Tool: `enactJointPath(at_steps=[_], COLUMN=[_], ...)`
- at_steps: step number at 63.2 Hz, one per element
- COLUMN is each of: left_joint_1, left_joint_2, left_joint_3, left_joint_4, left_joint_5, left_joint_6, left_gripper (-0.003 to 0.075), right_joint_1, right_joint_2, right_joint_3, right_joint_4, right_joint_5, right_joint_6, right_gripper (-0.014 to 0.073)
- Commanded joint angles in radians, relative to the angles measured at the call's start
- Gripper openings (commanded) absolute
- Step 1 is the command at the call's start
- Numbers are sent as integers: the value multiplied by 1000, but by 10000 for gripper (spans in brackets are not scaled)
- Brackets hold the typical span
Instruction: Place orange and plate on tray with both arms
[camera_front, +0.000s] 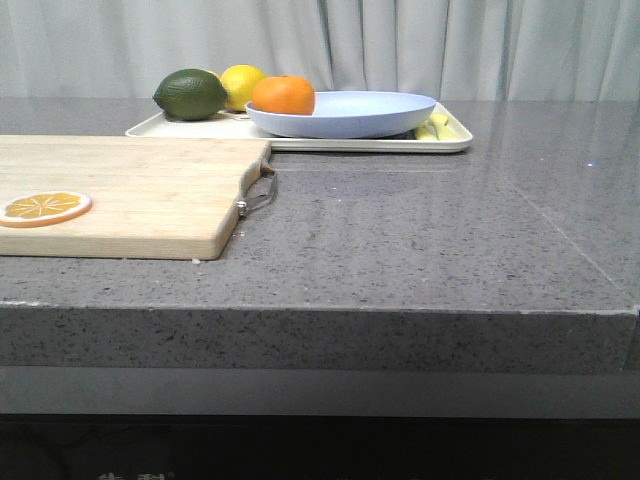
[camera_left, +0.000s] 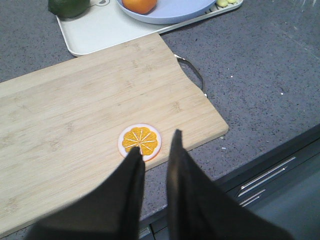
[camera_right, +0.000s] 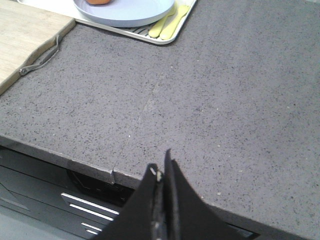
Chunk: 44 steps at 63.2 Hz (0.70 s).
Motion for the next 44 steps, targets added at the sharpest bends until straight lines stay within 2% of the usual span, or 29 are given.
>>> enactJointPath(at_steps=[1,22,30,36,44], left_joint_1=[1,1,7,75,217], left_joint_2=[0,0,-32,-89,-211], left_joint_3=[-25,-25,37,141,316], left_joint_4=[-6,-6,-13,-34,-27], left_joint_5=[-67,-67,-140,-251,-395], left_joint_6=[-8,-8,-8,-8,-8], left_gripper=[-18,-18,-18,-18,-18], right_joint_1=[-1,-1,-1,-1,-1], right_joint_2=[11,11,11,11,11], right_joint_3=[-21,-21,-21,-21,-21], right_joint_4=[-9,-9,-8,-8,-8], right_joint_5=[-68,-68,-69,-68,-68], right_joint_6=[-10,-10,-10,-10,-10], right_gripper=[-70,-70,-70,-70,-70])
